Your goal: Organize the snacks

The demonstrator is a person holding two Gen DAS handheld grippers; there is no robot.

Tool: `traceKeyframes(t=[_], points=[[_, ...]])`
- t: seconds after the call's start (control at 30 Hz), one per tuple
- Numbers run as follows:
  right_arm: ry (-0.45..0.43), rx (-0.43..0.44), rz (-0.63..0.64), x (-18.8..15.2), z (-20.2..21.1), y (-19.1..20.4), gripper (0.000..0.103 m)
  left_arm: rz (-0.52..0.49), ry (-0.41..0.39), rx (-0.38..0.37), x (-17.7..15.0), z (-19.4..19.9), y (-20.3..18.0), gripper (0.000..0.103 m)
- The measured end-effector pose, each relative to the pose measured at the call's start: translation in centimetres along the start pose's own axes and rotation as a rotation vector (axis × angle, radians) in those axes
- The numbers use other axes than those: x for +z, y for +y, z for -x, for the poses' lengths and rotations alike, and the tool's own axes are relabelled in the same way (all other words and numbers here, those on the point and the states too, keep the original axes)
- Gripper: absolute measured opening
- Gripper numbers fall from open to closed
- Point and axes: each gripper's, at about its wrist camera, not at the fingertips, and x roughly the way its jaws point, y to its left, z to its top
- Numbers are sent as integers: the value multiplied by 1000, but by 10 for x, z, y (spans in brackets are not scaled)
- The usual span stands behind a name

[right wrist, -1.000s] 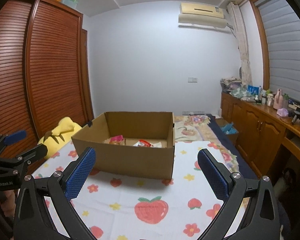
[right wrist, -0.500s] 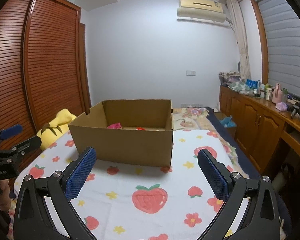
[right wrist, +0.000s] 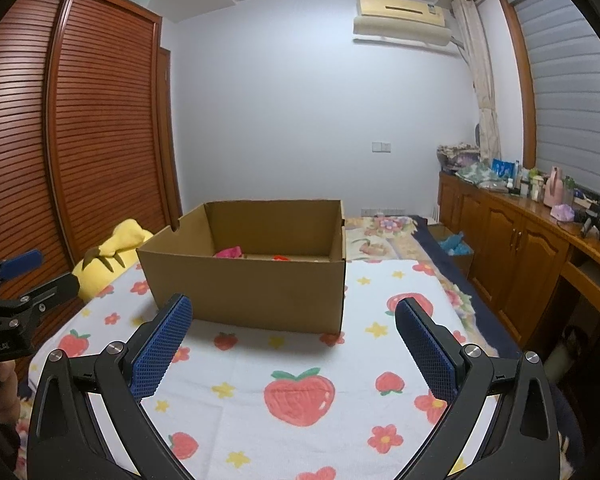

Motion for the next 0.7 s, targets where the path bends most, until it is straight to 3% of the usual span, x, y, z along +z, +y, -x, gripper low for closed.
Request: traceKeyframes(t=[0.7], points=[[-4,-3,1,0,1,1,103,0,-2,-2,-3,3,-1,101]])
